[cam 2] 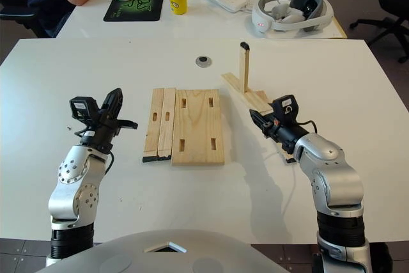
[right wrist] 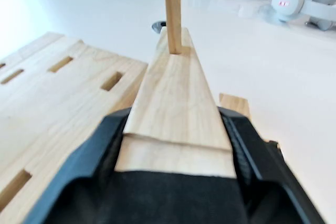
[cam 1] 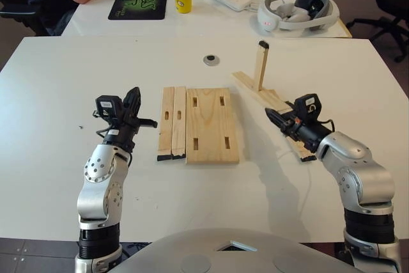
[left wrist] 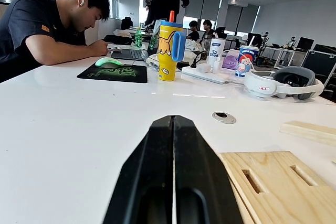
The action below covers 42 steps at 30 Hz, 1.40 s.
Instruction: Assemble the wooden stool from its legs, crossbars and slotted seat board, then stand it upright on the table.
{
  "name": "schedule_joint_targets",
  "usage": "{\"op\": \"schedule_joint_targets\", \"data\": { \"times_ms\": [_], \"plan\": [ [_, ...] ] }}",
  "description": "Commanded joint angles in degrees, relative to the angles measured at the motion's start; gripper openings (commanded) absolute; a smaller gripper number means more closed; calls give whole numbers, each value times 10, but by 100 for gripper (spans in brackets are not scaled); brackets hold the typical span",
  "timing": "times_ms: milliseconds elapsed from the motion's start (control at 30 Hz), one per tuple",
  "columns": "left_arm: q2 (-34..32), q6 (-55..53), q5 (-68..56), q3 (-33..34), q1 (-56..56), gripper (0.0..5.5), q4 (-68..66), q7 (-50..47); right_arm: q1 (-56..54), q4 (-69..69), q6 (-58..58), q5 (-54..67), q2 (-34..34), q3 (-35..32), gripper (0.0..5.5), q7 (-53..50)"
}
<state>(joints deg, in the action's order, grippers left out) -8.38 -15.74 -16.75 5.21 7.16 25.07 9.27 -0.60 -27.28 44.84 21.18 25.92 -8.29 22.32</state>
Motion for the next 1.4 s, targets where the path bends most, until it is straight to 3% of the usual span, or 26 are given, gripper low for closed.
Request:
{"op": "schedule_joint_targets", "data": {
  "times_ms": [33,200,333,533,733,867,1400],
  "plan": [
    [-6,-6,1,2,-10,0,-7,5,-5,-15,7,14,-12,-2,206,-7],
    [-3,-13,-9,3,-20,0,-8,8,-34,-19,-11,45,-43,-20,206,-12],
    [25,-70,-108,20,-39,0,2,11,-79,-26,-46,78,-59,-13,206,16],
    [78,-184,-384,57,-61,96,29,-15,-111,-5,-101,90,-20,16,206,109],
    [103,-188,-571,109,-87,189,15,-101,-104,-9,-127,90,10,41,206,167],
    [106,-191,-659,105,-98,253,12,-147,-102,-19,-141,88,11,52,206,174],
    [103,-163,-757,55,-111,495,0,-188,-139,-29,-148,104,6,93,206,191]
  ]
}}
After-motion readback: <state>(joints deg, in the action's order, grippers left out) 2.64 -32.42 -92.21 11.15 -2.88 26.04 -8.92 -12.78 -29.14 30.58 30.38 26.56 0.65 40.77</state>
